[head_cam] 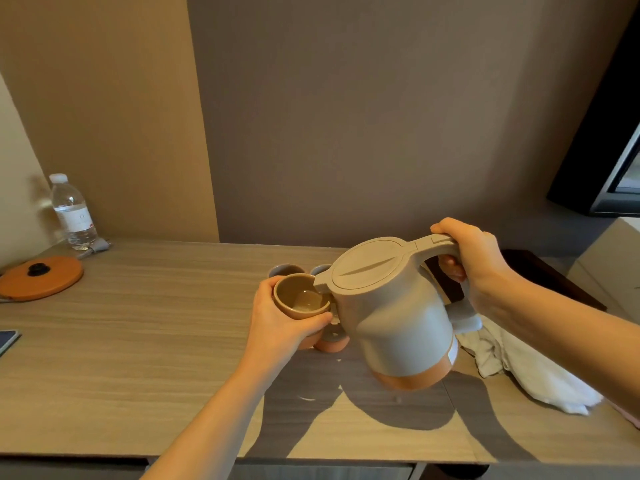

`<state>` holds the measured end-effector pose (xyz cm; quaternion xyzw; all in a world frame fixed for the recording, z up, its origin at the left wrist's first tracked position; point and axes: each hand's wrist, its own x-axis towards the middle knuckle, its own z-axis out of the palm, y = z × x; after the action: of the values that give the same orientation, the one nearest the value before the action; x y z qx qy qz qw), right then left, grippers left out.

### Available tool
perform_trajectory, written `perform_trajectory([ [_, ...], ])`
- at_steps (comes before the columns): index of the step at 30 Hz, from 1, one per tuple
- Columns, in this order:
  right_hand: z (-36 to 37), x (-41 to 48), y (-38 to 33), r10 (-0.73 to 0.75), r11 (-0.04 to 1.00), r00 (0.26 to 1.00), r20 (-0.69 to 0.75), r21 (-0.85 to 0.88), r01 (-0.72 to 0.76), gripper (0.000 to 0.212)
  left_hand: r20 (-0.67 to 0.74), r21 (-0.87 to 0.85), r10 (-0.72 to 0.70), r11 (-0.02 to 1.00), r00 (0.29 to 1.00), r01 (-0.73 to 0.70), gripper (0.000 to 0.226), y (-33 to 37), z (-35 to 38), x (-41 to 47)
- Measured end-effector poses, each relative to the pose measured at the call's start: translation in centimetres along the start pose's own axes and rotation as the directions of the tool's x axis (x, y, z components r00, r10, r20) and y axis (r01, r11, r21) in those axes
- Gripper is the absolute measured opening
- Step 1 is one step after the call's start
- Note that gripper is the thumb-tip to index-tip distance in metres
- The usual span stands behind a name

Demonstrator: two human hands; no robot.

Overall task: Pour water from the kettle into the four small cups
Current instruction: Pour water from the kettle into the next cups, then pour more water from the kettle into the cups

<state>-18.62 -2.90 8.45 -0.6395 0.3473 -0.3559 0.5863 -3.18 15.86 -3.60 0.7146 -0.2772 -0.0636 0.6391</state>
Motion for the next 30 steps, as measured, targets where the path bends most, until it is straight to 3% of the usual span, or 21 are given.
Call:
perform_trajectory([
  [12, -1.5, 0.8, 0.8, 0.034, 0.998, 0.996, -0.077, 0.050, -0.030, 0.032, -0.058, 0.027, -0.011, 1.000, 0.998, 0.013, 0.088, -1.4, -0.3, 2.1],
  [30, -2.9, 2.8, 2.8, 0.060, 0.996, 0.989, -0.135, 0.067, -0.051, 0.031, -0.133, 0.130, -0.188, 0.970, 0.973, 0.205, 0.090, -7.8, 0.4, 4.0],
])
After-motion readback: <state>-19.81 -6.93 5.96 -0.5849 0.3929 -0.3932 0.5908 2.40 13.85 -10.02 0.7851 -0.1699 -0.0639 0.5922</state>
